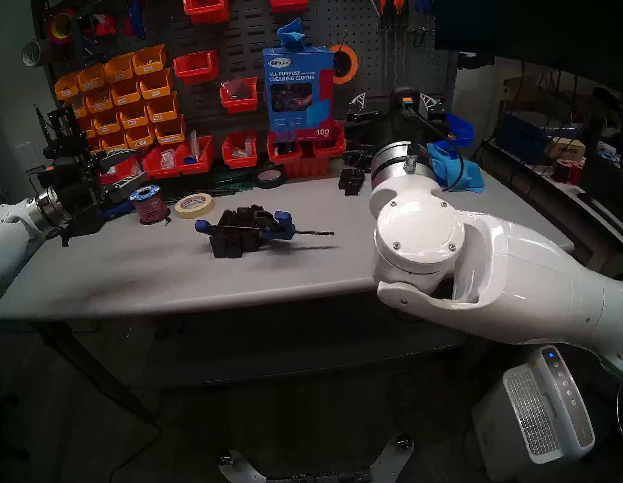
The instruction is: Clamp the two 3D printed pieces together with the clamp
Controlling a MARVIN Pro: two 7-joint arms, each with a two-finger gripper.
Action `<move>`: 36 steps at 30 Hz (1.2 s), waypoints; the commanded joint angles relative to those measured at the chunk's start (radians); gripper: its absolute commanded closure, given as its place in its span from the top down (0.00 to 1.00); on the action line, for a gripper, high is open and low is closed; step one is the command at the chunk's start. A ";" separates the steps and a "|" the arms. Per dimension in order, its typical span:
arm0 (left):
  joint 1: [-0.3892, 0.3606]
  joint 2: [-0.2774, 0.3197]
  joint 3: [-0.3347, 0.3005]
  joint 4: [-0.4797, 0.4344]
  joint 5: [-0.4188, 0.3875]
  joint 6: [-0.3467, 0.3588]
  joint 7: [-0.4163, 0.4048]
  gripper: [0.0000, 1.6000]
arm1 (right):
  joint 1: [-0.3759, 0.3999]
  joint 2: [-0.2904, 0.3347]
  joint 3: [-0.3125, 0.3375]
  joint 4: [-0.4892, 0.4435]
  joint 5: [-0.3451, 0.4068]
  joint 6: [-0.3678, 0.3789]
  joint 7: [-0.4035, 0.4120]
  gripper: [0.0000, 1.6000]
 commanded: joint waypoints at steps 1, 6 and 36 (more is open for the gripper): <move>-0.009 0.015 -0.013 -0.013 -0.017 0.002 -0.101 1.00 | 0.001 0.039 0.016 -0.015 0.001 -0.020 0.018 1.00; -0.008 0.018 -0.013 -0.017 -0.020 0.001 -0.106 1.00 | -0.003 0.050 0.019 -0.018 0.003 -0.032 0.031 1.00; -0.006 0.023 -0.013 -0.024 -0.026 0.004 -0.109 1.00 | -0.003 0.077 0.017 -0.022 0.011 -0.065 0.066 1.00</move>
